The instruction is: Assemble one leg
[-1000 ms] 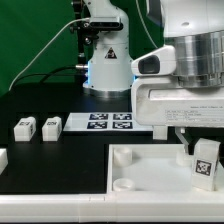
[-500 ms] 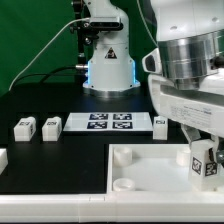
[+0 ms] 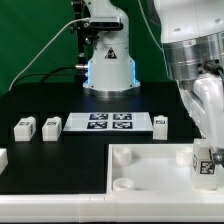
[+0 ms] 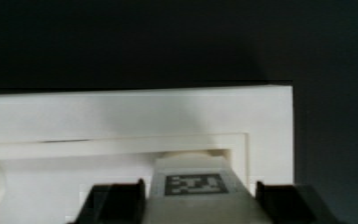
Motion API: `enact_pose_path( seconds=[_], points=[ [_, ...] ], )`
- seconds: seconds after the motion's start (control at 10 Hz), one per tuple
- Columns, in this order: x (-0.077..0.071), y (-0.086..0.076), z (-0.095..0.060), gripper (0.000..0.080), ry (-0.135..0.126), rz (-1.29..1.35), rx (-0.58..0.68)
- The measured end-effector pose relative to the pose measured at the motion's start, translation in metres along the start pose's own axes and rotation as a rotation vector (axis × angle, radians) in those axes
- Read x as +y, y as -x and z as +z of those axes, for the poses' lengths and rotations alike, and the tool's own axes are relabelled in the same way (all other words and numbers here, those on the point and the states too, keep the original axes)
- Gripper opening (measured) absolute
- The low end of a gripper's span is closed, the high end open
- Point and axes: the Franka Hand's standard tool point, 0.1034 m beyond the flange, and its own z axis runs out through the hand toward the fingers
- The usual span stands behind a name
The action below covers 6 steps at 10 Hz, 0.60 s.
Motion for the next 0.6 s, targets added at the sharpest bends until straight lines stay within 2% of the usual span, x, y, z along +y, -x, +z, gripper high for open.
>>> enact_pose_path(
  seconds=[0.1,0.2,0.3,0.4,0.6],
  points=[
    [0.000,0.000,0.000,0.0515,0.000,-0.028,0.000],
    [0.000,0.000,0.000,0.0515,0.001,-0.086,0.000],
    [0.002,0.001,0.001,0.0625,0.008,-0.158,-0.002],
    [0.003,-0.003,0.001,0.0642,0.018,-0.324,0.001],
    [0.000,-0.010,-0.002,0.0642,0.015,-0.578,0.003]
  ],
)
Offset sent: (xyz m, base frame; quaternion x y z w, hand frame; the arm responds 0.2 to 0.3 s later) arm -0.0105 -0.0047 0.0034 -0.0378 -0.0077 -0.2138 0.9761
